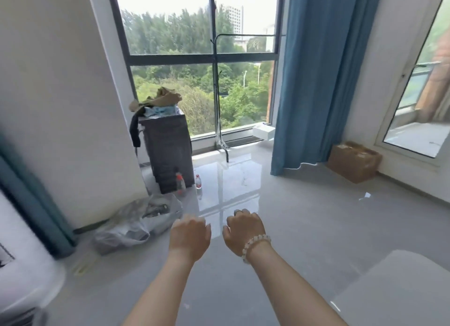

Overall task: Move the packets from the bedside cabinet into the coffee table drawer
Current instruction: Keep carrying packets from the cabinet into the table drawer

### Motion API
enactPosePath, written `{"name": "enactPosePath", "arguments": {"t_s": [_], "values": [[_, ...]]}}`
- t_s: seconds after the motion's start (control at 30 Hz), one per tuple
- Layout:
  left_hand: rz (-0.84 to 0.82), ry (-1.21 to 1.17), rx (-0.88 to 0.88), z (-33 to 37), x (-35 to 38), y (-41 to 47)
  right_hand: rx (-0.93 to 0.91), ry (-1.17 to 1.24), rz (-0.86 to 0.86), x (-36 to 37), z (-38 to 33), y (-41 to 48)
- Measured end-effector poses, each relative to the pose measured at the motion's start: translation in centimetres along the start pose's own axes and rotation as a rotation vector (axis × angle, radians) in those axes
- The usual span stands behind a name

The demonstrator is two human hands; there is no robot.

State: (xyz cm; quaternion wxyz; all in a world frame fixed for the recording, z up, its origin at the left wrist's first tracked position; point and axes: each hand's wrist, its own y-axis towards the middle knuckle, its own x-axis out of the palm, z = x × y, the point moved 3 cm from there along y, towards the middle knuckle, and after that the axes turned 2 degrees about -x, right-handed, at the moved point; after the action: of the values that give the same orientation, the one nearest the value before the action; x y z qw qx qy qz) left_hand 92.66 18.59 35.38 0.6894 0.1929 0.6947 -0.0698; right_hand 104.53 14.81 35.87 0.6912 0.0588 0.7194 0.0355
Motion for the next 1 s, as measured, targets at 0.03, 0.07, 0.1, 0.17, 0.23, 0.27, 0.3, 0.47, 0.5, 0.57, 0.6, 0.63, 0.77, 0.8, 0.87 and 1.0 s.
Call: {"name": "enactPosePath", "arguments": {"t_s": [0.03, 0.07, 0.1, 0.17, 0.23, 0.27, 0.3, 0.47, 0.5, 0.57, 0.6, 0.63, 0.77, 0.8, 0.87, 1.0], "values": [[0.0, 0.003, -0.017, -2.0, -0.1, 0.2, -0.039, -0.001, 0.002, 0.1, -1.6, 1.4], [0.015, 0.006, -0.052, -4.0, 0.3, 0.3, -0.08, 0.004, 0.009, 0.2, -3.3, 2.6], [0.025, 0.027, -0.096, -5.9, 0.4, 0.3, -0.122, 0.015, 0.024, 0.3, -5.1, 3.8], [-0.006, 0.037, -0.168, -9.9, 0.9, 0.0, -0.2, 0.052, 0.05, 0.7, -8.8, 5.9], [0.018, 0.075, -0.249, -13.4, 0.4, -0.4, -0.279, 0.082, 0.066, 1.0, -12.5, 7.4], [0.039, 0.064, -0.292, -15.2, 0.4, -0.6, -0.315, 0.088, 0.074, 1.2, -14.3, 8.0], [0.072, 0.063, -0.337, -16.9, 0.6, -0.8, -0.351, 0.091, 0.087, 1.4, -16.0, 8.6], [0.096, 0.055, -0.55, -23.7, 1.4, -3.2, -0.521, 0.075, 0.066, 2.2, -23.7, 10.4], [0.12, 0.096, -0.572, -24.7, 1.3, -3.7, -0.542, 0.08, 0.053, 2.2, -25.0, 10.9], [0.121, 0.124, -0.626, -26.7, 0.9, -4.7, -0.6, 0.112, 0.041, 2.8, -27.6, 11.8], [0.108, 0.121, -0.654, -27.7, 0.9, -5.1, -0.643, 0.142, 0.026, 3.3, -28.9, 12.1], [0.086, 0.136, -0.694, -28.7, 0.9, -5.5, -0.692, 0.154, 0.025, 3.7, -30.1, 12.3], [0.046, 0.169, -0.808, -32.7, 1.0, -7.4, -0.859, 0.197, 0.045, 4.5, -34.9, 13.4], [0.052, 0.193, -0.83, -33.8, 1.2, -7.7, -0.902, 0.198, 0.024, 4.6, -36.2, 13.6], [0.069, 0.217, -0.907, -35.9, 1.2, -8.5, -0.985, 0.206, 0.005, 4.5, -38.5, 14.4], [0.115, 0.275, -1.028, -38.9, -0.7, -8.9, -1.102, 0.268, -0.007, 3.4, -42.7, 16.3]]}}
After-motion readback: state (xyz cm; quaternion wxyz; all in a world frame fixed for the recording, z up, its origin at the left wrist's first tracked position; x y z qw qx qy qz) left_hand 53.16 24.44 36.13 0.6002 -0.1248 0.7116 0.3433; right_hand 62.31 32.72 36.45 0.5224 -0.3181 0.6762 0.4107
